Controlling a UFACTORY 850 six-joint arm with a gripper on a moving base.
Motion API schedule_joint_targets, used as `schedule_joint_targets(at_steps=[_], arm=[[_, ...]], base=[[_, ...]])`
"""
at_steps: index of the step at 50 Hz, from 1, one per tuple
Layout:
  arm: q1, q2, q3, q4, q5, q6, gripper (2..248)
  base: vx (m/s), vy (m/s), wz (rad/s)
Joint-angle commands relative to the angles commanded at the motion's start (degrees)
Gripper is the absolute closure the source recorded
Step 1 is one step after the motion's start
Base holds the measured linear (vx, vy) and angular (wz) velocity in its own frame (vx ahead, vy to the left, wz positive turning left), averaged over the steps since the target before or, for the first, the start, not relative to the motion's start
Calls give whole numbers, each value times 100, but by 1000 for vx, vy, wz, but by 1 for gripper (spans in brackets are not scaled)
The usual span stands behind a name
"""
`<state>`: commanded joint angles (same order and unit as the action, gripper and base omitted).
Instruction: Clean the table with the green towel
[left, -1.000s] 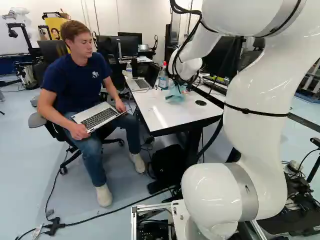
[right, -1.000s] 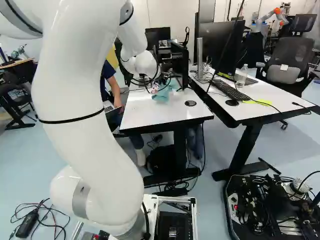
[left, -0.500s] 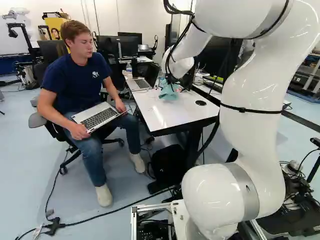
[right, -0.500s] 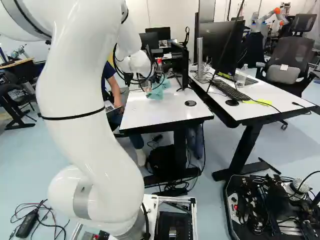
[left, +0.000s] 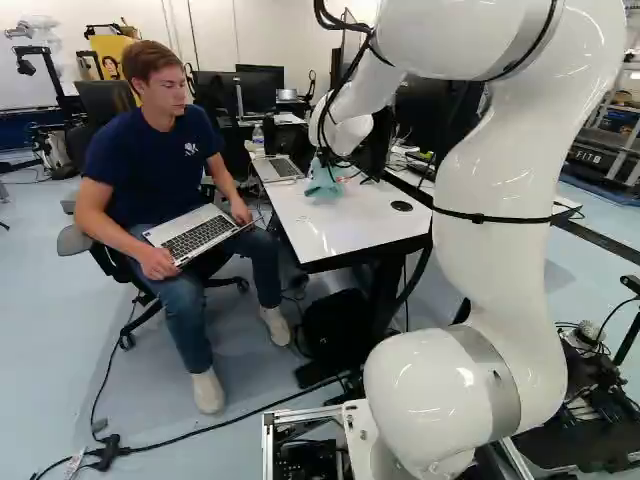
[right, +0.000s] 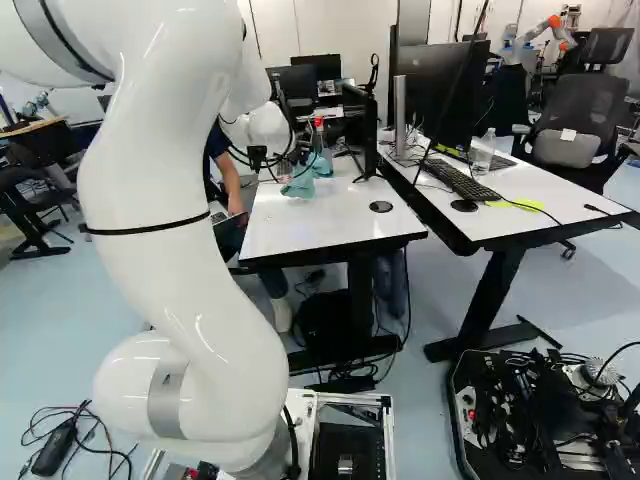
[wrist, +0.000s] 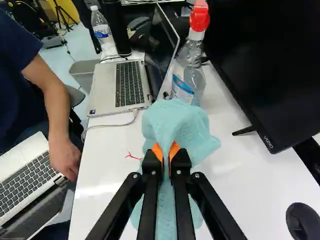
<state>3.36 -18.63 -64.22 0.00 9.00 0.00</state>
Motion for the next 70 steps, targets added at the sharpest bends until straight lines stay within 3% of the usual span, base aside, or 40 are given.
schedule_joint_targets(at_steps=[23,41,70], arm=[[293,-315,-328,0,0,0,215],[335,-921,-852,0,0,0,215],[338,-1300,-944,0,0,0,215]], base=[[0,0,0],[0,0,0],[0,0,0]])
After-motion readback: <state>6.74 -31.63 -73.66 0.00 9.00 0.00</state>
